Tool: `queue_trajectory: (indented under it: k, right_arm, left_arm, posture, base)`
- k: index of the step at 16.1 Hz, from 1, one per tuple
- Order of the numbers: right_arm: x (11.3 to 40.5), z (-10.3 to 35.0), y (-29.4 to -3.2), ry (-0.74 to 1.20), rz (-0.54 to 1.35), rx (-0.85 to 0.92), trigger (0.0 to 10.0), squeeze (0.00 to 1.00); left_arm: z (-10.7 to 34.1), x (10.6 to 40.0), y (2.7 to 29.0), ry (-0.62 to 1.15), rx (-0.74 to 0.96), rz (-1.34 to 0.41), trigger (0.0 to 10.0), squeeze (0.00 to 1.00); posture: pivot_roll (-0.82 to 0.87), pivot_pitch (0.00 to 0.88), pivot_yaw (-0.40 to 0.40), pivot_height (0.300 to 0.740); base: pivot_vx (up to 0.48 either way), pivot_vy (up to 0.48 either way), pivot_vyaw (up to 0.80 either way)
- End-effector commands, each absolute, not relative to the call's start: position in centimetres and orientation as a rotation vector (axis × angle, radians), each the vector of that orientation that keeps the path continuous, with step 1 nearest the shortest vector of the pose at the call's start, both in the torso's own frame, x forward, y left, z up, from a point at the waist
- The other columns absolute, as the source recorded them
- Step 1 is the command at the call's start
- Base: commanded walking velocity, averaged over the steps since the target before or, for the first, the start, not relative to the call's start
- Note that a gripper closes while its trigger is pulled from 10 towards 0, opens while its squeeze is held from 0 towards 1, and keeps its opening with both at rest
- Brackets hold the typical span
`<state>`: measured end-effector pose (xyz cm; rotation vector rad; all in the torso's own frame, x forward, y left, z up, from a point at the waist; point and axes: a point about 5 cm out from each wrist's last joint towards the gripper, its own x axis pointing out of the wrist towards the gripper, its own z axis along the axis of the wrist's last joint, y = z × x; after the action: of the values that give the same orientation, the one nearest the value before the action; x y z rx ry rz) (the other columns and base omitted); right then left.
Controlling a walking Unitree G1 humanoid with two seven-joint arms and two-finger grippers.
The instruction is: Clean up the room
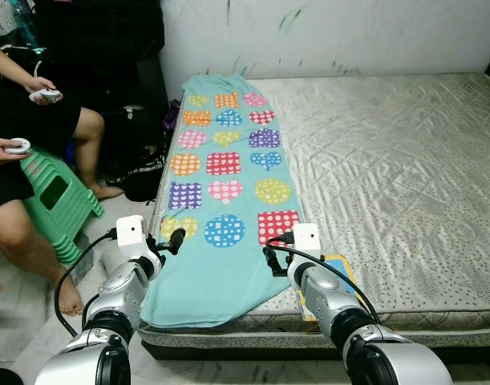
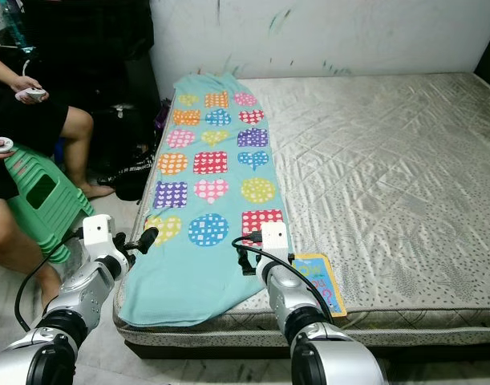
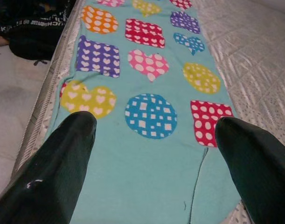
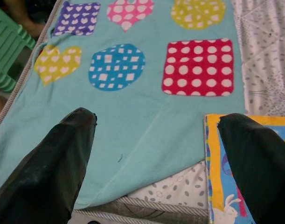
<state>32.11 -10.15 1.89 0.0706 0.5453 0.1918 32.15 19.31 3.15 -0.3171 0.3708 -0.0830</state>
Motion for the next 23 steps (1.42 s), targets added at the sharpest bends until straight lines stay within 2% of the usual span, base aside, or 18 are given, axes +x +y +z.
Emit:
queue_trajectory:
  k: [1, 5, 14, 23]
  right_arm:
    - [32.27, 2.1, -10.0, 0.539, 0.191, 0.069, 10.0, 0.0]
    - [32.3, 2.12, -10.02, 0.539, 0.191, 0.068, 10.0, 0.0]
    - [32.3, 2.12, -10.06, 0.541, 0.192, 0.064, 10.0, 0.0]
    - [32.3, 2.12, -9.99, 0.54, 0.194, 0.06, 10.0, 0.0]
  left_arm:
    - [3.22, 32.14, 19.67, 0.368, -0.308, -0.08, 10.0, 0.0]
    - [3.25, 32.18, 19.58, 0.366, -0.308, -0.082, 10.0, 0.0]
    - [3.48, 32.27, 19.52, 0.34, -0.334, -0.092, 10.0, 0.0]
    - [3.42, 32.24, 19.51, 0.347, -0.326, -0.095, 10.0, 0.0]
  posture:
    - [-0.06, 0.0, 0.045, 0.74]
    - [-0.07, 0.0, 0.044, 0.74]
    - [-0.07, 0.0, 0.042, 0.74]
    - [-0.07, 0.0, 0.045, 0.74]
  base:
    - [0.0, 0.0, 0.0]
    - [0.0, -0.308, 0.0]
    - [0.0, 0.0, 0.0]
    - [0.225, 0.0, 0.0]
